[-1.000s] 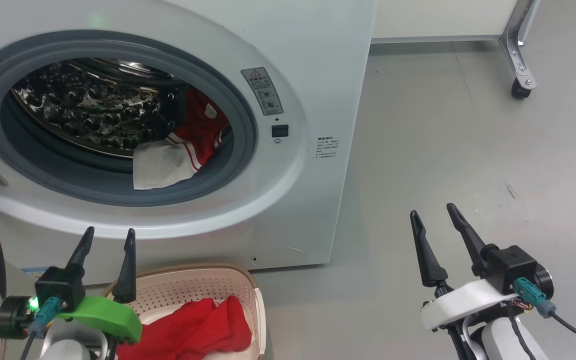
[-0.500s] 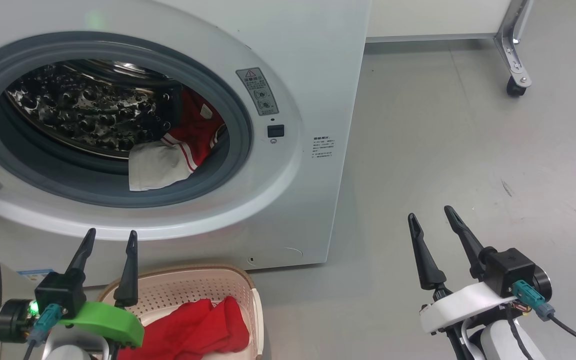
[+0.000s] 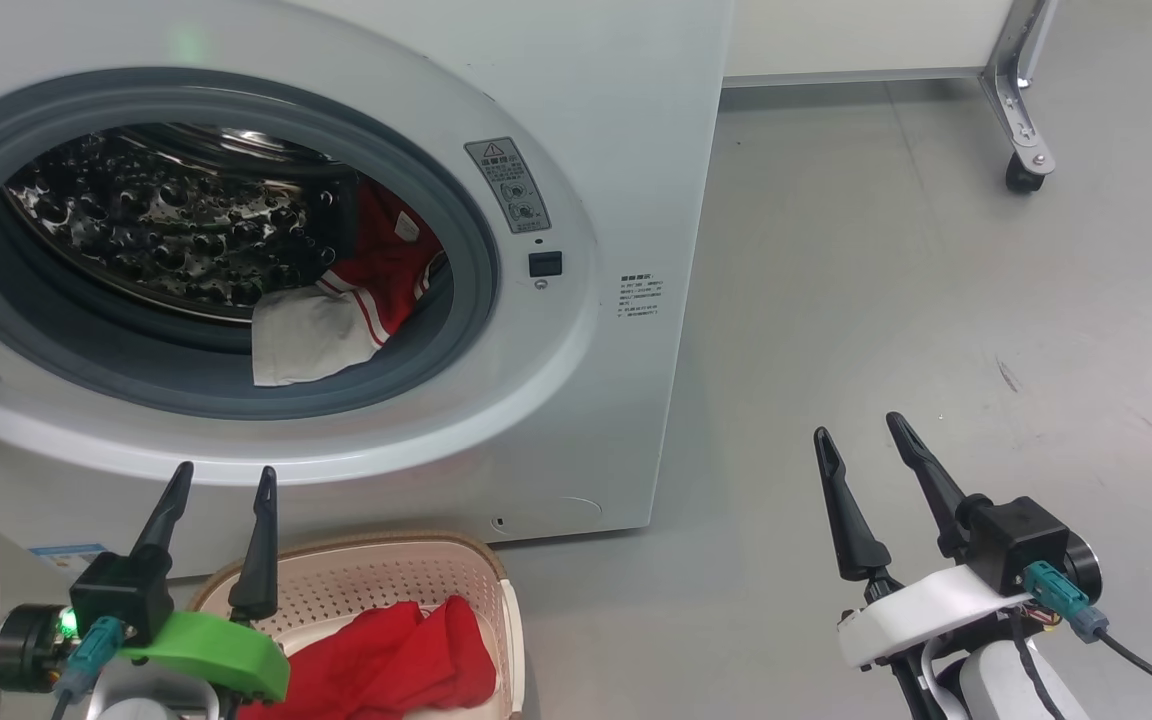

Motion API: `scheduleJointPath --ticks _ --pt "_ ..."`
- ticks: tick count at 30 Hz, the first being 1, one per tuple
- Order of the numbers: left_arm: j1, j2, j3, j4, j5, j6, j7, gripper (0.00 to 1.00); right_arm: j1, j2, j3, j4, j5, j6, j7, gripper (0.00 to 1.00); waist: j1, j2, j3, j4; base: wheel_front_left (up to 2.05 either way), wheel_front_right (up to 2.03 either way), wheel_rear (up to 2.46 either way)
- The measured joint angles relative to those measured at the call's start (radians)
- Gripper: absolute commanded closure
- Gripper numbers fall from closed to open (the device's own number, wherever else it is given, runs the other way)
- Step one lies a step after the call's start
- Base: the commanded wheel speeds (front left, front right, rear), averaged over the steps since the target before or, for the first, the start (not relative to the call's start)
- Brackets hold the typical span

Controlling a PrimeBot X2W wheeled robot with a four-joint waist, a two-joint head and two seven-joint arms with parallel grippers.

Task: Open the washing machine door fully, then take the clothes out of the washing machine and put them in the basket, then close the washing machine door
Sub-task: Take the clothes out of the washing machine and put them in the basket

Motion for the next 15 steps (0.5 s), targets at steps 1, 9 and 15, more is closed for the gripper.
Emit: scheduleJointPath --ticks 1,9,15 --pt "0.001 0.000 0.000 -0.001 0.000 0.000 0.000 0.00 0.000 0.000 0.000 0.000 0.000 0.000 0.000 0.00 0.0000 0.0000 0.000 0.000 0.00 0.00 0.00" --pt "0.010 -0.001 0.000 -0.005 0.000 0.000 0.000 0.00 0.000 0.000 0.003 0.000 0.000 0.000 0.000 0.00 0.0000 0.0000 -0.002 0.000 0.00 0.00 0.00" --pt "0.017 -0.002 0.000 -0.011 0.002 0.000 0.000 0.00 0.000 0.000 0.004 0.000 0.000 0.000 0.000 0.00 0.0000 0.0000 -0.004 -0.001 0.00 0.00 0.00"
